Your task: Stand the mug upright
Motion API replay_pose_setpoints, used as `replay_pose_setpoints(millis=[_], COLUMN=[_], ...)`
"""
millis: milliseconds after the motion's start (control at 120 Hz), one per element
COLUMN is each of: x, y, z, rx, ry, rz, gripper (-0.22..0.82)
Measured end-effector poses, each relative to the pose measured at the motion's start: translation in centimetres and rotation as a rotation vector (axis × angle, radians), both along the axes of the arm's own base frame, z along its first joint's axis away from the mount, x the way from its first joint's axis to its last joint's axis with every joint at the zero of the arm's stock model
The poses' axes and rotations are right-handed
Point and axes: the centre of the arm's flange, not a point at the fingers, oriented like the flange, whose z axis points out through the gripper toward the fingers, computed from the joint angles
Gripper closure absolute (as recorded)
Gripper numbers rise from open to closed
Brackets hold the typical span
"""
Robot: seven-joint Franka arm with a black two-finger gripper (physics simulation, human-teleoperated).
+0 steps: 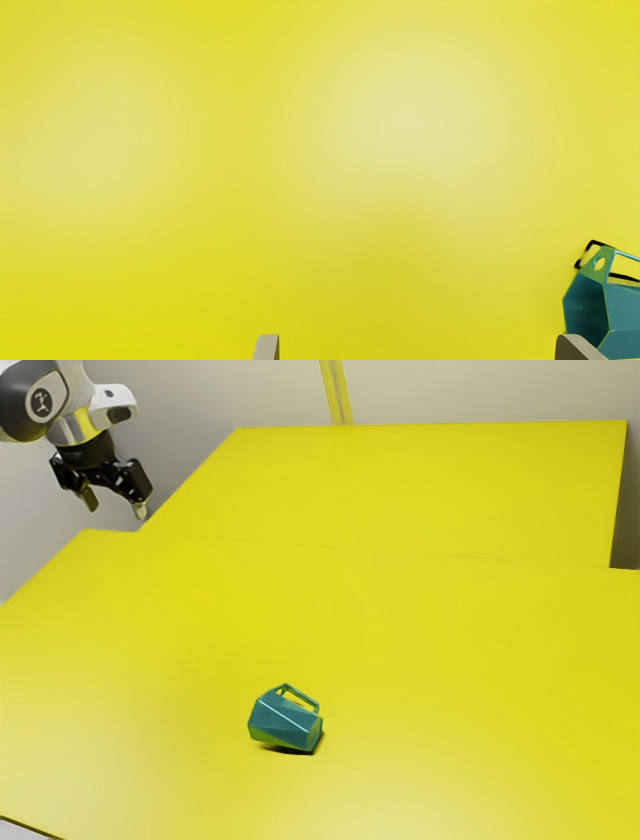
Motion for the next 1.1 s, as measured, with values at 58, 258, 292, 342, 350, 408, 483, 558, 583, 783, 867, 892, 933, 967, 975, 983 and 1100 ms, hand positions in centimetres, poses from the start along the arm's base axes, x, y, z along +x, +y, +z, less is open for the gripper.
replay_pose_setpoints(millis=[58,258,292,342,350,408,483,558,583,783,867,892,933,967,975,983,1100], x=[0.2,0.4,0.5,0.7,0.7,0.9,0.7,0.8,0.7,0.2,-0.8,-1.1,-1.7,-2.2,-2.3,-2.4,-2.8], y=[0.0,-0.1,0.2,0.6,0.6,0.5,1.3,2.2,2.5,2.7,2.3,2.2,1.9,1.6,1.6,1.5,1.0], z=[0.0,-0.3,-0.6,-1.3,-1.3,-1.7,-3.9,-7.4,-8.6,-17.7,-20.9,-21.9,-23.4,-24.7,-25.0,-25.3,-27.8], rx=[-0.002,-0.01,-0.012,-0.02,-0.026,-0.069,-0.157,-0.257,-0.294,-0.542,-0.624,-0.648,-0.683,-0.712,-0.718,-0.725,-0.792], ry=[-0.003,-0.007,-0.002,0.007,0.008,0.01,0.043,0.098,0.116,0.268,0.329,0.348,0.378,0.404,0.409,0.415,0.465], rz=[-0.003,-0.012,-0.009,-0.003,-0.003,0.001,0.031,0.075,0.09,0.2,0.241,0.254,0.273,0.289,0.293,0.297,0.337], gripper=[0.0,0.0,0.0,0.0,0.0,0.0,0.0,0.0,0.0,0.0,0.0,0.0,0.0,0.0,0.0,0.0,0.0])
